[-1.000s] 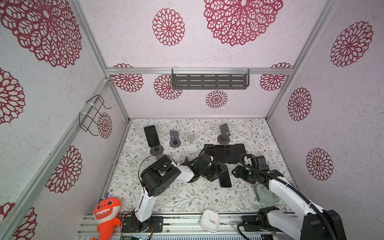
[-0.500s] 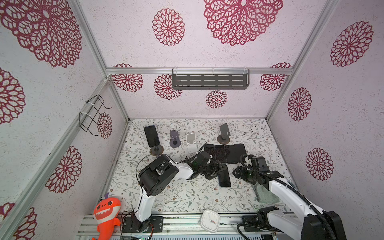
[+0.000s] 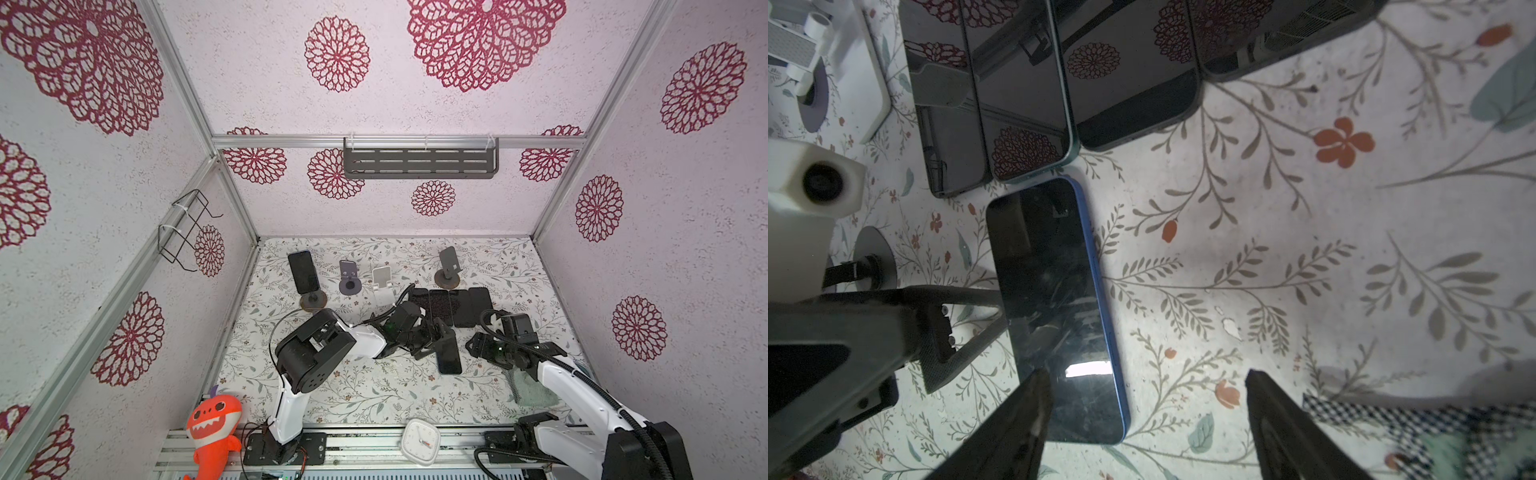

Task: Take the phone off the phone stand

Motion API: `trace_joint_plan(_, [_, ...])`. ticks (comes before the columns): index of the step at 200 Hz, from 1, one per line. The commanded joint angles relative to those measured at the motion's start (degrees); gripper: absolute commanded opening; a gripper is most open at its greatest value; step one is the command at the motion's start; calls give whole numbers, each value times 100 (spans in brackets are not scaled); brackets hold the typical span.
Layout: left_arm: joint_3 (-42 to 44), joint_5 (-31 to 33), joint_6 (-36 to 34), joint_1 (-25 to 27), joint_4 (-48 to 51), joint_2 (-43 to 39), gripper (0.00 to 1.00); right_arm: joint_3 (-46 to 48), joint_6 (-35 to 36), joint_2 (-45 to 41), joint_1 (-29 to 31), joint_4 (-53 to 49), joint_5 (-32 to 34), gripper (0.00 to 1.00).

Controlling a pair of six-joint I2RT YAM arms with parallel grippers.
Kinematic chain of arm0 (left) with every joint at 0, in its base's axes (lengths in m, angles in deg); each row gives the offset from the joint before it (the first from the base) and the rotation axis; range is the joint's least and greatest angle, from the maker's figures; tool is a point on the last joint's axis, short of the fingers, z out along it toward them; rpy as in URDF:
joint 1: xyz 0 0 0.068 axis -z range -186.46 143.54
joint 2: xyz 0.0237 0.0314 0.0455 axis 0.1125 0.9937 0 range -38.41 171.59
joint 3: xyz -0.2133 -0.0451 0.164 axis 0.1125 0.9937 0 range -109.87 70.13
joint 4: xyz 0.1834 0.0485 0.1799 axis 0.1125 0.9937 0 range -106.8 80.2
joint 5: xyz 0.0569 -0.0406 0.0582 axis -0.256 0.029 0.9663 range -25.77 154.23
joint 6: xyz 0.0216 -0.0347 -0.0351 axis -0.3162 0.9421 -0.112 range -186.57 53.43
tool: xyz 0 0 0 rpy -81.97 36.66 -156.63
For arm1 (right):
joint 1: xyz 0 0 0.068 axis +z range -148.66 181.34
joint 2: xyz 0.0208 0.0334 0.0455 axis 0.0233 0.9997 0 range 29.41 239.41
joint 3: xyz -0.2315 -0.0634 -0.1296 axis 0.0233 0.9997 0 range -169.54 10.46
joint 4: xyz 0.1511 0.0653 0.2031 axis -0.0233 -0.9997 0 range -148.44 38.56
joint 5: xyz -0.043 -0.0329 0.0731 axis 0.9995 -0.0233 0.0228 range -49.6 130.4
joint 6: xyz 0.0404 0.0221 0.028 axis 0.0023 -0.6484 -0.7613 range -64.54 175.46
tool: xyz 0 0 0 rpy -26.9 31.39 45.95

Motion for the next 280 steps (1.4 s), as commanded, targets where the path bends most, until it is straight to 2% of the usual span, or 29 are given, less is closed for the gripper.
trace_joint_plan(1, [-3,274,-269,-71,1018,-53,100,-23,-71,-77,21,-2,75,77])
trace_joint_plan(84, [-153,564,-660,-79,1570,-241,98,-38,-32,55,21,91,94,77])
trace_joint_plan(126, [-335,801,-874,-72,1881,-639,99,-110,-13,122,21,178,119,77])
trace_joint_plan(180, [-565,1236,-1492,-76,2443,-1162,100,-295,-7,47,26,233,199,77])
trace_joint_plan(230, [-1023,2054,-2203,-46,3335,-2270,100,-375,162,-232,21,482,260,77])
trace_joint_plan(250, [-1265,2616,-2808,-102,4045,-2728,99,-533,250,-90,21,486,252,77])
trace_joint_plan(280, [-1493,3247,-3664,-631,5076,-3393,98,-690,340,42,30,512,278,78])
